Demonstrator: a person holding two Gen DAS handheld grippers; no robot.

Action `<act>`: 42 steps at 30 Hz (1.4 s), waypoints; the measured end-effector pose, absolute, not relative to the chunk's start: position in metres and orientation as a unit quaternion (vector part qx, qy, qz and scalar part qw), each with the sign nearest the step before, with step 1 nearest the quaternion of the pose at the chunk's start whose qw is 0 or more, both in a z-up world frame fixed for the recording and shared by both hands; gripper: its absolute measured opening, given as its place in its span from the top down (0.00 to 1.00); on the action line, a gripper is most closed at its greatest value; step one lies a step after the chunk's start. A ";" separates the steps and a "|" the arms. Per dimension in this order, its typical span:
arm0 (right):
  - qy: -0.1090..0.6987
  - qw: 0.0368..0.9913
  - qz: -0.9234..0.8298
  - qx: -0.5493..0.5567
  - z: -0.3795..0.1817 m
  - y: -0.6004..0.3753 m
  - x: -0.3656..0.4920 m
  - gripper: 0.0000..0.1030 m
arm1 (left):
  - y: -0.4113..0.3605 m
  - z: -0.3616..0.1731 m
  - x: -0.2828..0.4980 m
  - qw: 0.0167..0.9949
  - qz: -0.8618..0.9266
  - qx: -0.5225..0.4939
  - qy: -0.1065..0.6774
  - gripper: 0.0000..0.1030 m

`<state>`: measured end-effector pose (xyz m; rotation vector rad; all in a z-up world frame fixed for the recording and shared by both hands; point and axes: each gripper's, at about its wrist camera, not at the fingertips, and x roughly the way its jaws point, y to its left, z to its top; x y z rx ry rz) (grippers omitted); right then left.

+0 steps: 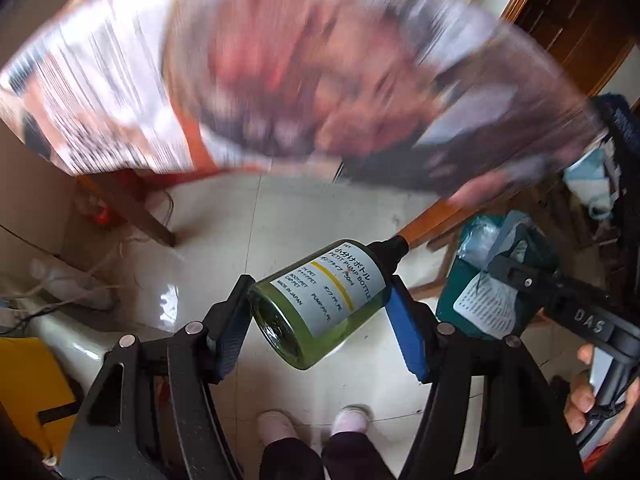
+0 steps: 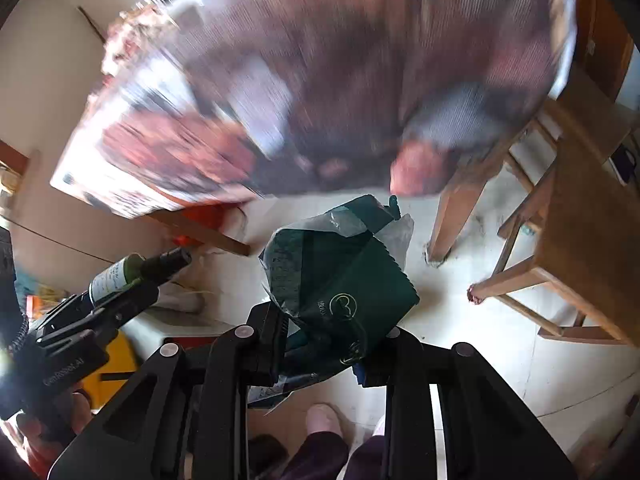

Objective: Collect trash
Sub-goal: 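Lift the green bottle with the left tool while the right tool carries the green bag toward the bucket, then open the right tool to drop the green bag into the white bucket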

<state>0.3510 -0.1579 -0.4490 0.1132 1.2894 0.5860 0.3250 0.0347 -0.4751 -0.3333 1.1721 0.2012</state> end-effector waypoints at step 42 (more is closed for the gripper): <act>0.658 0.728 0.190 0.029 -0.661 -0.135 0.326 0.45 | 0.032 -0.748 0.320 0.706 0.088 -0.232 0.664 0.36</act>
